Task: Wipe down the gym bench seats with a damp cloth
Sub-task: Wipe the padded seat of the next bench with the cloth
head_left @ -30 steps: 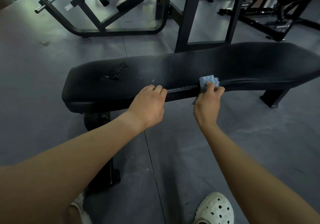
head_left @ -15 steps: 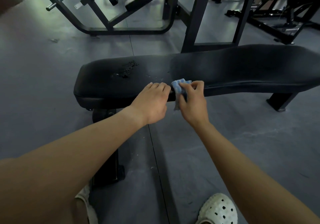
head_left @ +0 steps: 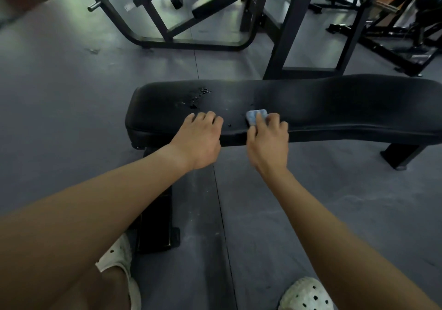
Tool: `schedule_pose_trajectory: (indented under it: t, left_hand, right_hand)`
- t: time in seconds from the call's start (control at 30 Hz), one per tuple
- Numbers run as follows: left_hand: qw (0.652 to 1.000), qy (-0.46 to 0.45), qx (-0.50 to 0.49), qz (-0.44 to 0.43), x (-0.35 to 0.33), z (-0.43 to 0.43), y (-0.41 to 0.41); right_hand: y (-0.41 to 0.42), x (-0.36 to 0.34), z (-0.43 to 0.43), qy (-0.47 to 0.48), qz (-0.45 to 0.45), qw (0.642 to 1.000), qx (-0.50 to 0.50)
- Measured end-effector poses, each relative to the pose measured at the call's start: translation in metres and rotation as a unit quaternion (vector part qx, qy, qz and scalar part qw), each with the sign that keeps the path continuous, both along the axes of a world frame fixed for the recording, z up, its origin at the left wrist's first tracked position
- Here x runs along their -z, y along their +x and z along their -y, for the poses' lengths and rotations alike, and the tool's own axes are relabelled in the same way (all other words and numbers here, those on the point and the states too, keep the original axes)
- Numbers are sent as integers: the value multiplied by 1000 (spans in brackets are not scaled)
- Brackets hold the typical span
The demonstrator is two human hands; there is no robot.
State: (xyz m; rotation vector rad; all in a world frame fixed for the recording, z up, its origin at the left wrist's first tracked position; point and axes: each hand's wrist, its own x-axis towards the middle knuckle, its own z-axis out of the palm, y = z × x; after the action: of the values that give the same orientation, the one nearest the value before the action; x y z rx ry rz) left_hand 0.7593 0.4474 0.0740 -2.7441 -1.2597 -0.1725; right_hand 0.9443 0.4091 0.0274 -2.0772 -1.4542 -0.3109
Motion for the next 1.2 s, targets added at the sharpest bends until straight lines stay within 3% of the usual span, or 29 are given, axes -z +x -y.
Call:
schedule_pose_trajectory:
  t: [0.1, 0.23, 0.4, 0.5, 0.63, 0.8, 0.93, 1.1, 1.2]
  left_hand:
    - [1000, -5, -5, 12, -4, -2, -3]
    - [1000, -5, 8, -8, -5, -3, -5]
    - [999, -15, 33, -24, -11, -10, -9]
    - [999, -29, 40, -12, -17, -18, -10]
    - [999, -35, 35, 12, -22, -33, -2]
    - [998, -38, 31, 29, -16, -57, 3]
    - [997, -42, 50, 37, -15, -75, 2]
    - [993, -43, 94, 54, -13, -94, -2]
    - [989, -50, 117, 71, -13, -106, -2]
  right_hand:
    - [-26, 0, 0, -32, 89, 992, -81]
    - [-19, -13, 1, -48, 126, 981, -137]
    - [19, -22, -8, -80, 42, 992, -90]
    - [20, -30, -14, -84, -52, 992, -81]
    - [-13, -32, -30, -86, -7, 985, -147]
    - [-11, -42, -57, -169, -6, 954, -249]
    - [31, -44, -89, -217, -28, 955, -202]
    - [71, -55, -126, -230, -65, 969, -56]
    - [60, -51, -134, -216, -56, 974, -49]
